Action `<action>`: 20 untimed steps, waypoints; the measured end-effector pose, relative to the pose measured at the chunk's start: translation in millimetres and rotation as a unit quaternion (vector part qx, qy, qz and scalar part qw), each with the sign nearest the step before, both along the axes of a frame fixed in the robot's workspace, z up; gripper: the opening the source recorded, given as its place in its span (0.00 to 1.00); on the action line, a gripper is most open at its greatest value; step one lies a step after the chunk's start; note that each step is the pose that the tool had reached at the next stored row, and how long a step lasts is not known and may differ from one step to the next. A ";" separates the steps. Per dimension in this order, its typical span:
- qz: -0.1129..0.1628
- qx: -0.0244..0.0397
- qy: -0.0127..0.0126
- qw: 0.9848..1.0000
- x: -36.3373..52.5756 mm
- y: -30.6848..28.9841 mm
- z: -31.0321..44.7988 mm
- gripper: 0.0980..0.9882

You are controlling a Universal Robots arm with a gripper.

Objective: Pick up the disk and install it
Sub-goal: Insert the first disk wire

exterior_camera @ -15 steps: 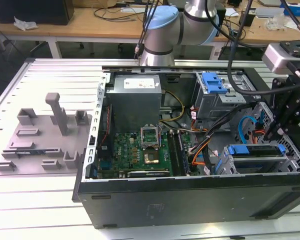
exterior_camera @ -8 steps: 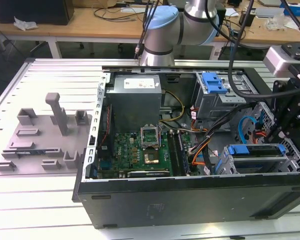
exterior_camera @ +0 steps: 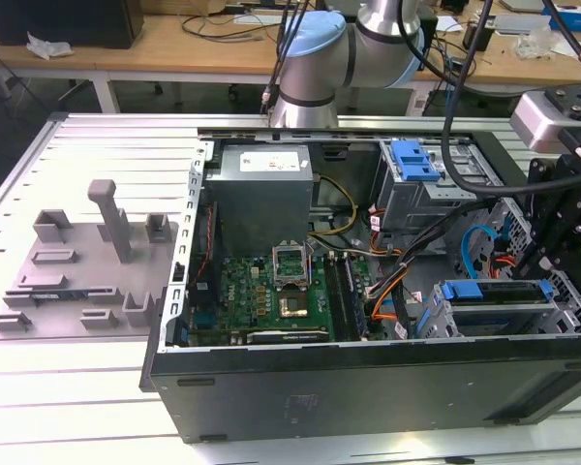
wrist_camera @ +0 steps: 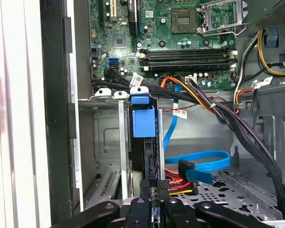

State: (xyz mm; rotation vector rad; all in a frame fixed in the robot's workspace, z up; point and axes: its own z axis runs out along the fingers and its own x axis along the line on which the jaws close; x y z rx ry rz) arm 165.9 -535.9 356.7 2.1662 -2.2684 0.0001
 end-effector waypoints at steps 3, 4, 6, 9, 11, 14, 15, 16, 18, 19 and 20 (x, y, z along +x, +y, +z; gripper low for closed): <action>0.000 0.000 0.000 1.000 0.0 0.5 -0.3 0.08; 0.000 0.000 0.000 1.000 -0.1 1.5 -0.1 0.08; 0.000 0.000 0.000 1.000 0.0 2.2 0.0 0.08; 0.000 0.000 0.000 1.000 0.4 3.0 -0.1 0.08; 0.000 0.000 0.000 1.000 0.5 3.1 -0.2 0.08; 0.000 0.000 0.000 1.000 0.5 3.2 -1.1 0.08; 0.000 0.000 0.000 1.000 0.6 3.1 -1.6 0.08; 0.000 0.000 0.000 1.000 0.7 3.1 -2.1 0.08; 0.000 0.000 0.000 1.000 1.3 3.1 -2.9 0.08; 0.000 0.000 0.000 1.000 1.4 3.1 -3.1 0.08; 0.000 0.000 0.000 1.000 1.5 3.1 -3.5 0.08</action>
